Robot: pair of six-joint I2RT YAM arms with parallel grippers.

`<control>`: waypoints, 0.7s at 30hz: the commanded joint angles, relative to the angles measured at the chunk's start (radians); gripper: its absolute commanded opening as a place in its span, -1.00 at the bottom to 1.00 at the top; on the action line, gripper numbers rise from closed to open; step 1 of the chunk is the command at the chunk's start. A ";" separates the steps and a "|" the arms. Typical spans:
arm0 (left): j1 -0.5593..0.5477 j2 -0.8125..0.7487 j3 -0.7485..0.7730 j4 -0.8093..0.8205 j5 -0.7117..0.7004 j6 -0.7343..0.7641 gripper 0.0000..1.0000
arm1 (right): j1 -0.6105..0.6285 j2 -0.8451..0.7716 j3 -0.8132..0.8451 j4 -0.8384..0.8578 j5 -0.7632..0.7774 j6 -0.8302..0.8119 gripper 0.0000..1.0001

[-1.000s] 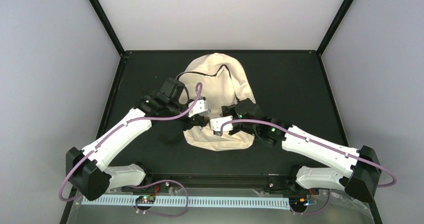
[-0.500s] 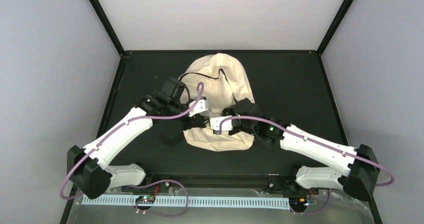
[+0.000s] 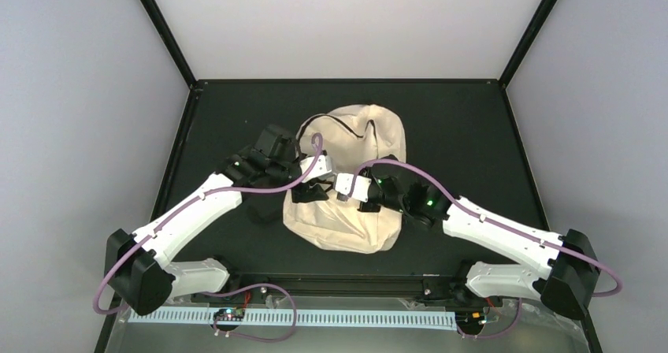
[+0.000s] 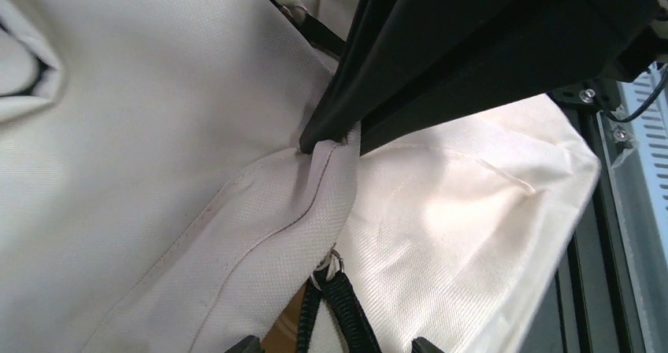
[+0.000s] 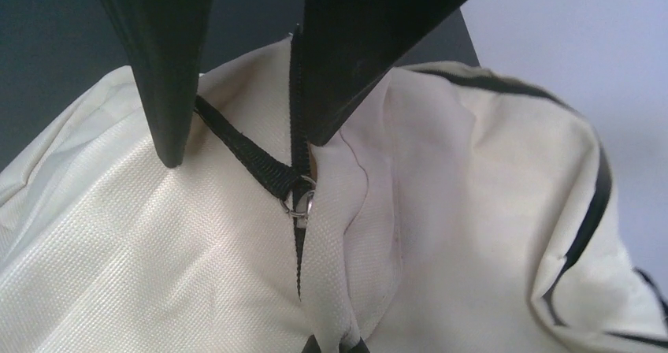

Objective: Pack the student bag

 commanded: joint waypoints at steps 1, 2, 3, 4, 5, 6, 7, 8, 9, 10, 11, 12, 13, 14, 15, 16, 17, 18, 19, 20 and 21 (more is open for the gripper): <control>-0.016 0.009 -0.026 0.099 -0.022 -0.013 -0.02 | -0.013 -0.035 -0.004 0.093 -0.089 0.117 -0.98; -0.019 0.007 -0.038 0.114 -0.029 -0.014 -0.02 | -0.017 -0.039 -0.007 0.098 -0.089 0.122 -0.98; -0.021 0.007 -0.058 0.132 -0.038 -0.012 -0.02 | -0.022 -0.043 -0.016 0.105 -0.091 0.126 -0.98; -0.021 0.004 -0.072 0.157 -0.048 -0.009 -0.04 | -0.023 -0.048 -0.026 0.113 -0.093 0.127 -0.98; -0.023 0.005 -0.080 0.169 -0.061 -0.005 -0.08 | -0.024 -0.054 -0.035 0.124 -0.096 0.127 -0.98; -0.023 0.007 -0.082 0.176 -0.071 -0.001 -0.17 | -0.025 -0.058 -0.043 0.133 -0.100 0.126 -0.98; -0.023 0.008 -0.079 0.178 -0.078 0.000 -0.34 | -0.025 -0.061 -0.046 0.136 -0.104 0.125 -0.98; -0.023 0.008 -0.071 0.180 -0.084 -0.001 -0.57 | -0.025 -0.064 -0.049 0.135 -0.108 0.124 -0.98; -0.023 0.009 -0.063 0.174 -0.087 -0.003 -0.80 | -0.025 -0.065 -0.050 0.133 -0.108 0.123 -0.98; -0.024 0.010 -0.050 0.163 -0.091 -0.004 -0.94 | -0.026 -0.068 -0.052 0.128 -0.110 0.122 -0.98; -0.024 0.011 -0.033 0.146 -0.096 -0.008 -0.96 | -0.027 -0.072 -0.054 0.123 -0.111 0.118 -0.98; -0.022 0.014 -0.011 0.125 -0.103 -0.016 -0.97 | -0.028 -0.075 -0.058 0.117 -0.110 0.116 -0.98; -0.021 0.017 0.008 0.102 -0.103 -0.017 -0.97 | -0.030 -0.079 -0.062 0.110 -0.111 0.114 -0.98; -0.020 0.020 0.030 0.075 -0.096 -0.012 -0.93 | -0.031 -0.081 -0.066 0.101 -0.111 0.113 -0.98; -0.021 0.027 0.052 0.043 -0.082 0.000 -0.89 | -0.032 -0.081 -0.072 0.094 -0.112 0.113 -0.98; -0.021 0.032 0.070 0.014 -0.065 0.007 -0.85 | -0.033 -0.084 -0.076 0.089 -0.112 0.116 -0.98; -0.020 0.037 0.086 -0.010 -0.059 0.010 -0.82 | -0.034 -0.086 -0.082 0.086 -0.112 0.121 -0.98; -0.019 0.039 0.094 -0.023 -0.055 0.011 -0.81 | -0.035 -0.088 -0.088 0.087 -0.112 0.125 -0.98; -0.018 0.040 0.095 -0.028 -0.056 0.013 -0.80 | -0.037 -0.093 -0.093 0.091 -0.114 0.128 -0.98; -0.018 0.040 0.089 -0.024 -0.063 0.016 -0.79 | -0.037 -0.098 -0.099 0.094 -0.116 0.130 -0.98; -0.017 0.041 0.082 -0.014 -0.074 0.020 -0.81 | -0.037 -0.101 -0.103 0.098 -0.119 0.130 -0.98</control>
